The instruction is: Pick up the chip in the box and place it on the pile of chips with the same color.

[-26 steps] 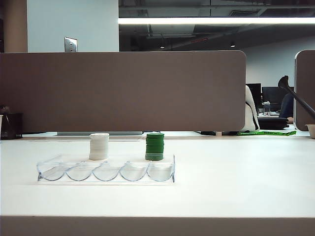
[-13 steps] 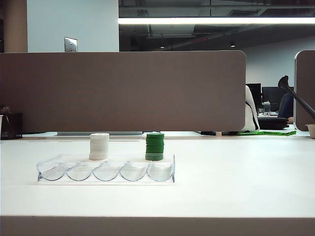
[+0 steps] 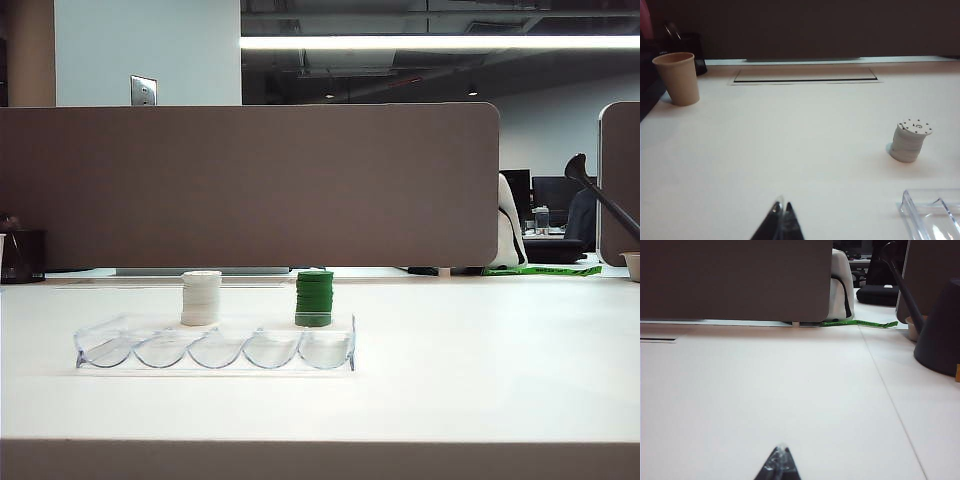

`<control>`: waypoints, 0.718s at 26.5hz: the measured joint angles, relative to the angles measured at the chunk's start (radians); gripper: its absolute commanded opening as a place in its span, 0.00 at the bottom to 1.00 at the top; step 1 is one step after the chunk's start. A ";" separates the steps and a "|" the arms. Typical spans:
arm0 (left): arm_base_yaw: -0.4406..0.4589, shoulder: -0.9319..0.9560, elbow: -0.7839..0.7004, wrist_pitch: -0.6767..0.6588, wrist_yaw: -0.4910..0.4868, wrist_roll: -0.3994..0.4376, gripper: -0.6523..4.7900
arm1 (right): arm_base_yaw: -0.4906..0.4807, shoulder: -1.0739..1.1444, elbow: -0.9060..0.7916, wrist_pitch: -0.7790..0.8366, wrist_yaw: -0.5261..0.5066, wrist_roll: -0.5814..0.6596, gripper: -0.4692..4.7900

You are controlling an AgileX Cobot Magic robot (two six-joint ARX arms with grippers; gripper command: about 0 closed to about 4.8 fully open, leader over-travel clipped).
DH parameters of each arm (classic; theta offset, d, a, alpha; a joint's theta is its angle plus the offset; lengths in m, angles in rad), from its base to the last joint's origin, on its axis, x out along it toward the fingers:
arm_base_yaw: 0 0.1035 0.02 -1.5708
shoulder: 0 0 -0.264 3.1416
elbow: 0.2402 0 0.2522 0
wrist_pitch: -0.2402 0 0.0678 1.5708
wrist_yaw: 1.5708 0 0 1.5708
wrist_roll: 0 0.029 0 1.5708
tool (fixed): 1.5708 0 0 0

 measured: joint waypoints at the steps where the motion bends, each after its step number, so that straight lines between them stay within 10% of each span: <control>1: 0.000 0.000 0.000 0.004 0.000 0.000 0.11 | 0.000 0.000 0.000 0.000 0.000 0.005 0.08; 19: 0.000 0.000 0.000 0.003 0.000 -0.003 0.11 | 0.000 0.000 0.000 0.000 0.000 0.011 0.08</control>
